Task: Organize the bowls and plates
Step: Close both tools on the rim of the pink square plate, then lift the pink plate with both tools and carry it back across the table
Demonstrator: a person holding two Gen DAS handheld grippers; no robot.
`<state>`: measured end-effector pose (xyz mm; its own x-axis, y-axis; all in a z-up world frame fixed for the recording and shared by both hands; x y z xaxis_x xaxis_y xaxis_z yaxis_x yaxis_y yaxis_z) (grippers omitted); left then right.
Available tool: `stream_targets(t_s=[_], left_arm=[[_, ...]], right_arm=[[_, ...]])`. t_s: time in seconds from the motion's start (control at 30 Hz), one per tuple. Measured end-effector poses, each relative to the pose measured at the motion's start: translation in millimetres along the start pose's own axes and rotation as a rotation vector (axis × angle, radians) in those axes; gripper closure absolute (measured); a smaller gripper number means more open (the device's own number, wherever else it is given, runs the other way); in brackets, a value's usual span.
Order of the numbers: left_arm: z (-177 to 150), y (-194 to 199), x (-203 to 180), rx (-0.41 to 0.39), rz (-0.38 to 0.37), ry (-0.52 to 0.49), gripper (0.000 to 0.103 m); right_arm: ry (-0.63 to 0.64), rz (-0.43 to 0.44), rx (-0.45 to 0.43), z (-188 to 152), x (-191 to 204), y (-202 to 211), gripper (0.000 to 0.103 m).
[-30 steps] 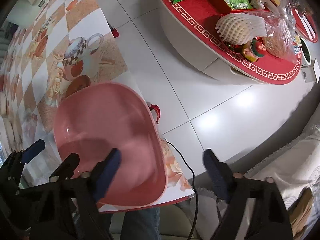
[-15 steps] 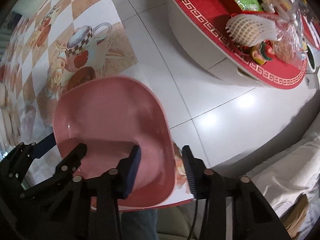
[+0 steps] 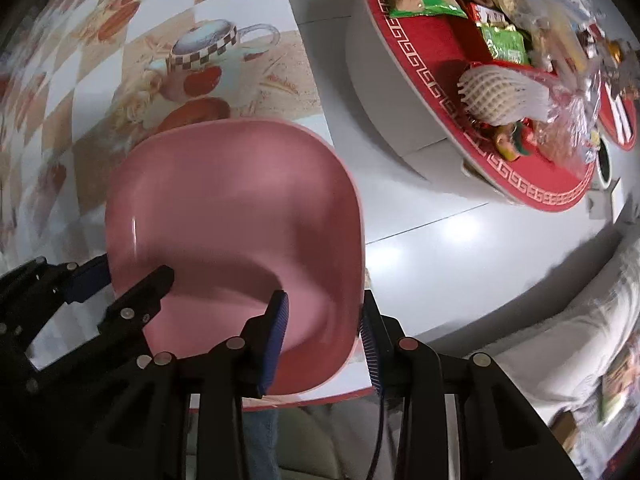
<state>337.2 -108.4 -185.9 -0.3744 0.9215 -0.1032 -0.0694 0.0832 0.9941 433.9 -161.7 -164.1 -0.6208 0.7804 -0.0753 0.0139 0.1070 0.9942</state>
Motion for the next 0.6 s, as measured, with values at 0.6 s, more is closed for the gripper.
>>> stream_targets(t_s=[0.6], left_arm=[[-68.6,14.5,65.6,-0.014,0.074,0.071,0.071]], right_arm=[[0.144,0.110,0.062,-43.2,85.9,-3.0,0.072]])
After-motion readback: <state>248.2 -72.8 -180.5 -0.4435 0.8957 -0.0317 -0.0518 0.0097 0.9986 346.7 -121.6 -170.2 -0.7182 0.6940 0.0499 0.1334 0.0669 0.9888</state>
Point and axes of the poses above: each gripper's, at about its wrist camera, not at the fingertips, and y roughly against the way its jaws point, x to its left, z to its top, the point moved 5 cm from there along -y, roughly the way its jaws point, and after that the axes turned 15 degrees about -y, right-handed, at the moved point
